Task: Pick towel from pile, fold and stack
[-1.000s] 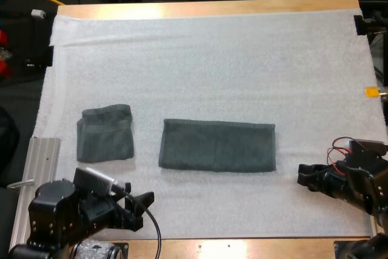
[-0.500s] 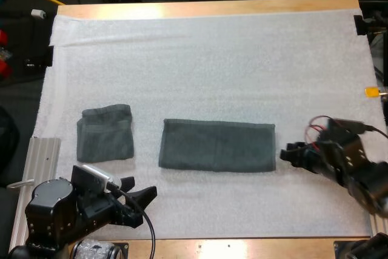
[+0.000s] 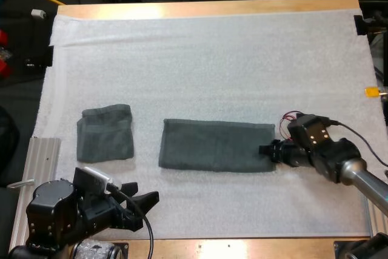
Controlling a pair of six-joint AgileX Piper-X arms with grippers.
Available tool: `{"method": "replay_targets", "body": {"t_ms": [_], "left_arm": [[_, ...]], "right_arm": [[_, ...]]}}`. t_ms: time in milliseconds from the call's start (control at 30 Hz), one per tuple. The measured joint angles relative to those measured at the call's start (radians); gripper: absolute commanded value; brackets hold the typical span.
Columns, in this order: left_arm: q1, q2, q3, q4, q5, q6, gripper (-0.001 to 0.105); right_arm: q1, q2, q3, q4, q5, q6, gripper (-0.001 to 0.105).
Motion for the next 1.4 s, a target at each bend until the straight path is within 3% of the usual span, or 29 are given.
{"method": "replay_targets", "body": {"t_ms": [233, 767, 833, 1000, 1067, 1200, 1400], "left_arm": [[0.0, 0.0, 0.0, 0.027, 0.017, -0.001, 0.061], [0.0, 0.0, 0.0, 0.027, 0.019, -0.003, 0.061], [0.0, 0.0, 0.0, 0.027, 0.019, -0.003, 0.061], [0.0, 0.0, 0.0, 0.027, 0.027, -0.003, 0.061], [0.0, 0.0, 0.0, 0.027, 0.031, -0.003, 0.061], [0.0, 0.0, 0.0, 0.027, 0.043, -0.003, 0.061], [0.0, 0.0, 0.0, 0.027, 0.043, -0.003, 0.061]], "right_arm": [[-0.005, 0.1, 0.0, -0.077, -0.037, 0.001, 0.052], [-0.067, 0.224, -0.009, -0.178, -0.324, 0.093, 0.052], [-0.067, 0.23, -0.01, -0.184, -0.338, 0.109, 0.045], [-0.067, 0.244, -0.011, -0.179, -0.347, 0.133, 0.008], [-0.067, 0.245, -0.009, -0.177, -0.347, 0.135, 0.0], [-0.059, 0.235, -0.009, -0.172, -0.332, 0.135, 0.0], [-0.036, 0.114, -0.006, -0.045, -0.176, 0.103, 0.0]]}}
